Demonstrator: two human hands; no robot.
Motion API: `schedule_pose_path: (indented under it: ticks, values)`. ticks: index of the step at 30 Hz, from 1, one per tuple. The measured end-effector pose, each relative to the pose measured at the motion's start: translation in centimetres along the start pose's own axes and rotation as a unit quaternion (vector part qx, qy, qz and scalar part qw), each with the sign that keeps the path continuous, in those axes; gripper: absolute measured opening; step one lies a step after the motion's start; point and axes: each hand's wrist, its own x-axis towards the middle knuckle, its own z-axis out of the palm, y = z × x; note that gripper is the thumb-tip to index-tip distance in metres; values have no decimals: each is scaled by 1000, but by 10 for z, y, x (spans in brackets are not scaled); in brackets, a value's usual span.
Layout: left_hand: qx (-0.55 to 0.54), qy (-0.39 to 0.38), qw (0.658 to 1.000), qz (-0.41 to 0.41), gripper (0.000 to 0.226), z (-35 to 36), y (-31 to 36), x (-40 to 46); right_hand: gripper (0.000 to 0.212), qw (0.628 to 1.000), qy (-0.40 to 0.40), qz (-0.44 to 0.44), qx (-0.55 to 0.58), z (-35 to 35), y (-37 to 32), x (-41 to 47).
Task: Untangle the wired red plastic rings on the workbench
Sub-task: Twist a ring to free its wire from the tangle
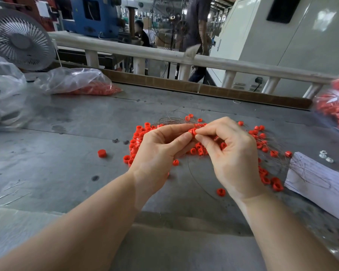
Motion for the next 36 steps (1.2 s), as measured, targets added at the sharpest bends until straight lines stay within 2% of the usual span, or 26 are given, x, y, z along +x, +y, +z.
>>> schedule_pose_path:
  ticks: [12,21,25,31,36]
  values:
    - [32,6,999,2,16,-2,0,-1,4,1000,-8,-24,-16,-1,1,-1]
    - [1,1,1000,-10,16,-1,1,0,8,999,-7,16,37,-2,0,1]
    - [2,2,1000,1,19,-1,2,0,11,996,-14,57,70,-2,-2,2]
    - [18,6,1000,10,15,-2,1,-1,19,994,-9,73,83,-1,-3,2]
    - [19,3,1000,11,20,-1,3,-1,9,997,-1,44,57,-1,-2,1]
